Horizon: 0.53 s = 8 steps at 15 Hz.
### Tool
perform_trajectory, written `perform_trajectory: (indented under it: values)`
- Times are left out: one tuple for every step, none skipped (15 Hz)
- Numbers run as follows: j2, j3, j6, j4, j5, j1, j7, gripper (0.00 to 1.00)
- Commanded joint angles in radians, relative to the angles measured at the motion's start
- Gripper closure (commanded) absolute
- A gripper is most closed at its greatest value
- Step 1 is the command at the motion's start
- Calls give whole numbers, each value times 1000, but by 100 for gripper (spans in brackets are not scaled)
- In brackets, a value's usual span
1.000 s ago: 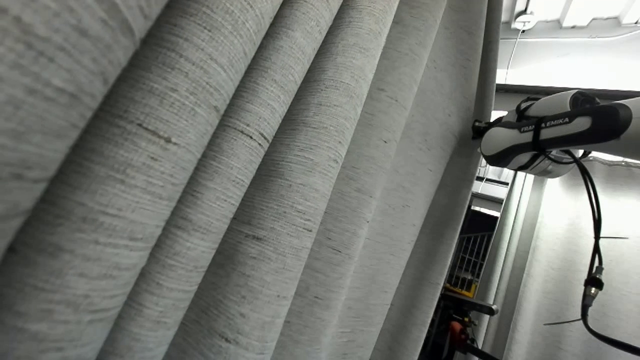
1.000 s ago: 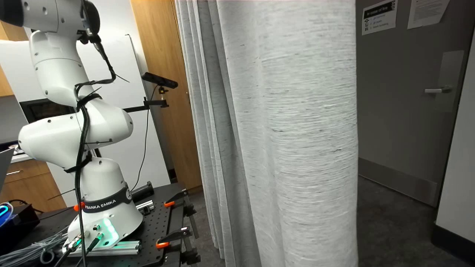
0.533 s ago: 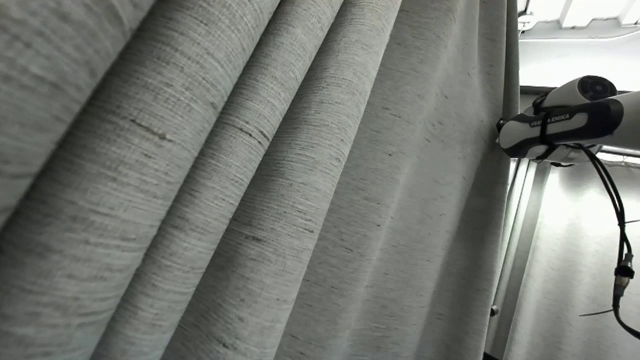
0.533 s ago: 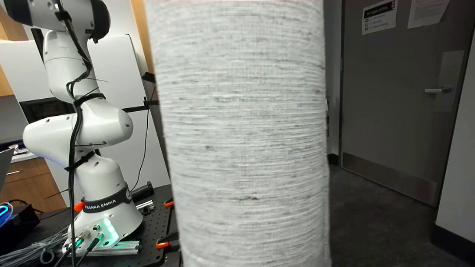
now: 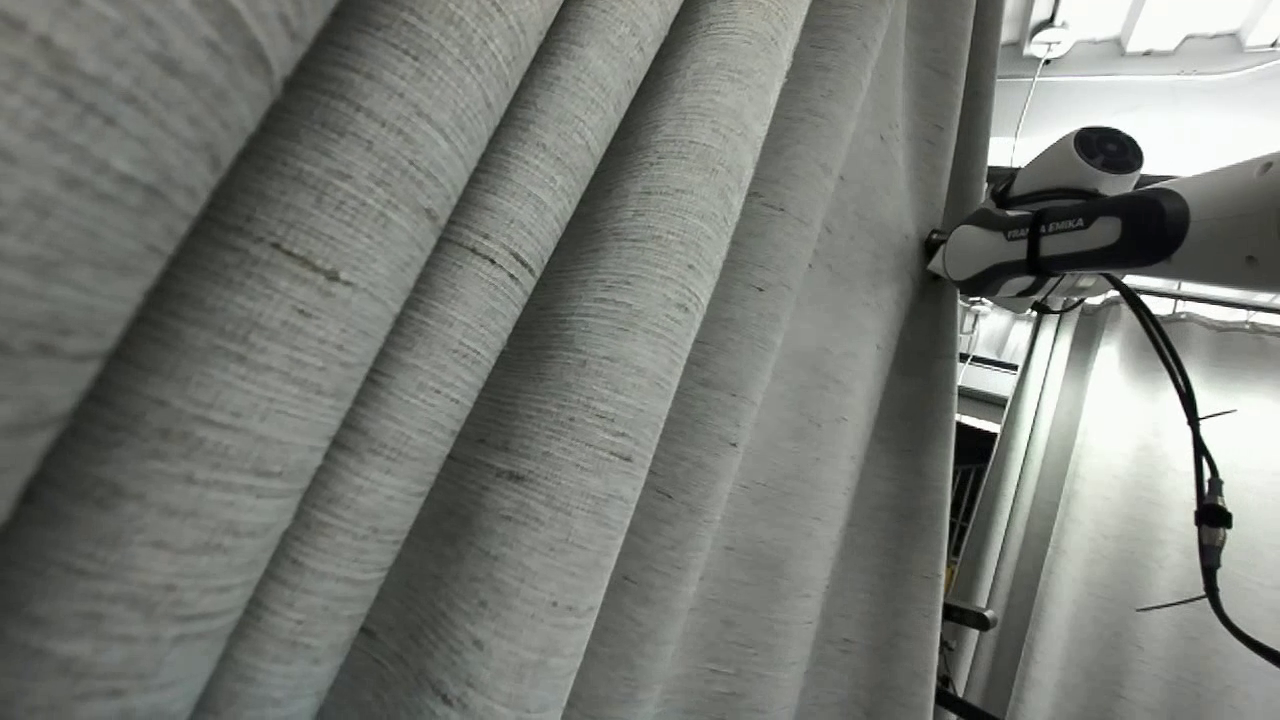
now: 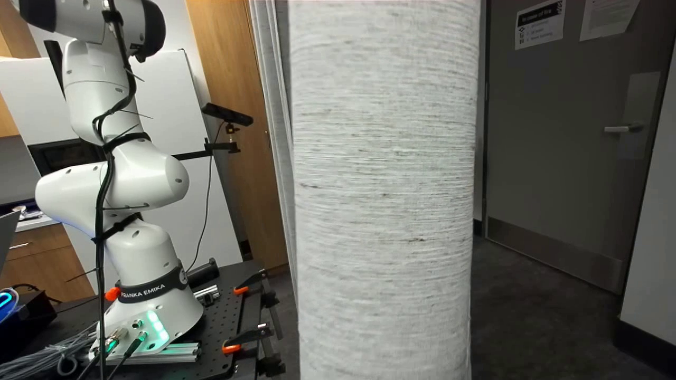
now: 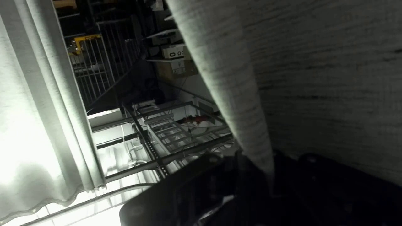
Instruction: Draw the light grey curtain closed
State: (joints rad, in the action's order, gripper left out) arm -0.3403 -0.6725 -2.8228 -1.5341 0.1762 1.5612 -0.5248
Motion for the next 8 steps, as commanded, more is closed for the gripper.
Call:
perform_trajectory:
  values:
    - [96,-109,123,152,103,56,19,100]
    - [115,-134,169,182,137,78,12,100]
    - [139,-152,230,220,169,110,1,100]
    - [163,-165,298,259,197,143,-11,100]
    - [185,-168,353,291,209,163,-16,100]
    - [197,-157,383,309,208,178,-17,100]
    - [208,-132,407,328,187,184,-7,100]
    - [217,-105,417,342,163,193,-6,100]
